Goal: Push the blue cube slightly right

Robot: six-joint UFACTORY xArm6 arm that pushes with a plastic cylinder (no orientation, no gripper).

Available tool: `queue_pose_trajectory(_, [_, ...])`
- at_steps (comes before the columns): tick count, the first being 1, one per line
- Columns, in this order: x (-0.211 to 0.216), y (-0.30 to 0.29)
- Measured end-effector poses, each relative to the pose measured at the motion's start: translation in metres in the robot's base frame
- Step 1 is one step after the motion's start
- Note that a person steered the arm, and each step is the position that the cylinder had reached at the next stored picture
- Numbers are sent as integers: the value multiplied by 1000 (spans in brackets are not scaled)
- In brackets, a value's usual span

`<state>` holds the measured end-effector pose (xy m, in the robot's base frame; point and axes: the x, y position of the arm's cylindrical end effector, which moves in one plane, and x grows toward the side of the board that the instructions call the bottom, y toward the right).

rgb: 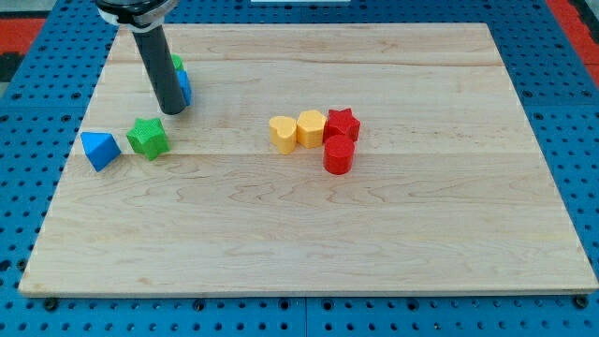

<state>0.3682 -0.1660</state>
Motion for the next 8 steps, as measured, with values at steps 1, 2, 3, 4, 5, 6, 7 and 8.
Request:
queue_pose_trajectory(1, [0, -15])
queue_pose_trajectory(2, [-5, -36])
queue_pose_trajectory(3, [-17, -34])
queue_pose_trajectory(4, [-15, 16])
queue_pose_trajectory(5, [-17, 28])
queue_pose_trajectory(6, [-29, -38])
queue_pose_trajectory(7, [-42, 46])
queue_pose_trajectory(8, [-44, 126])
